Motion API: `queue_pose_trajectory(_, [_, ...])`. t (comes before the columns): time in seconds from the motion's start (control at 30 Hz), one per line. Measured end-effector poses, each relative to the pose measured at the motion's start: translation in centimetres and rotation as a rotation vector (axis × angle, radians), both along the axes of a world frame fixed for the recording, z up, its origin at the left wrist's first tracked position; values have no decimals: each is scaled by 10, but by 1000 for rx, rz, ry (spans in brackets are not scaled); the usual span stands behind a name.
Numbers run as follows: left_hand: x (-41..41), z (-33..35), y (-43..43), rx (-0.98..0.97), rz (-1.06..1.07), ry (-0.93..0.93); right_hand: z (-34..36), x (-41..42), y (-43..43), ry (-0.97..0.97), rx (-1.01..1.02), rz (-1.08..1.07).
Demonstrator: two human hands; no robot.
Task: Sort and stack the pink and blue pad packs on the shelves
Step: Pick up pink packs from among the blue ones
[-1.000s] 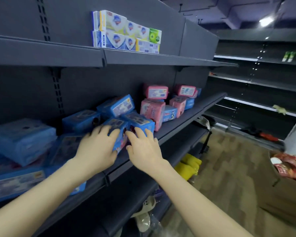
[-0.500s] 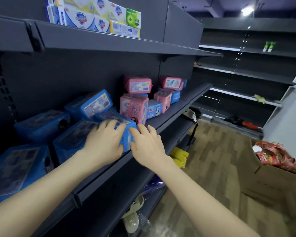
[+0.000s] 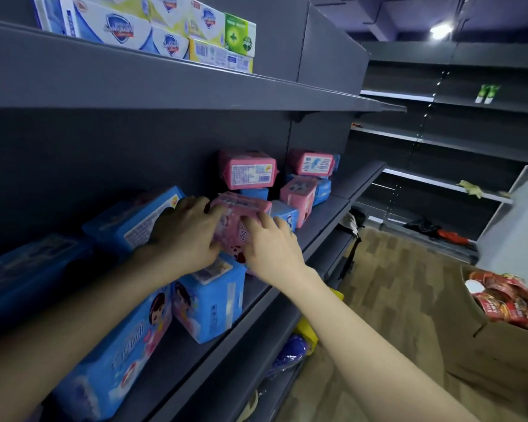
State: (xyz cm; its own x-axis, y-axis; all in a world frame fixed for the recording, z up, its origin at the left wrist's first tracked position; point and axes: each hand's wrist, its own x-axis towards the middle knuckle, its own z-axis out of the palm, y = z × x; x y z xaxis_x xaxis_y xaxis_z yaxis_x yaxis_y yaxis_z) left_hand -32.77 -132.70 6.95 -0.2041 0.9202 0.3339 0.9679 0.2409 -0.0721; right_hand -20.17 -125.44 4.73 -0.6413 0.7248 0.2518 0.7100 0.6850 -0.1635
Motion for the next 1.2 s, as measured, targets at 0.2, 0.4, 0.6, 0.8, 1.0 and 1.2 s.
queue_pose_trajectory(0.2, [-14, -1, 28, -19, 5, -5, 0, -12, 35, 83, -14, -23])
queue_pose_trajectory(0.4, [-17, -7, 51, -53, 54, -11, 1, -25, 73, 97, -17, 33])
queue_pose_trajectory(0.6, [-23, -10, 65, -31, 163, -67, 2, -41, 106, 17, -141, 175])
queue_pose_trajectory(0.8, [-16, -16, 69, -37, 282, -123, 6, -46, 131, 1, -192, 271])
queue_pose_trajectory(1.0, [-5, -23, 69, -22, 436, -130, 5, -50, 141, -45, -172, 346])
queue_pose_trajectory(1.2, [7, -29, 65, -21, 501, -155, -1, -52, 143, -3, -173, 416])
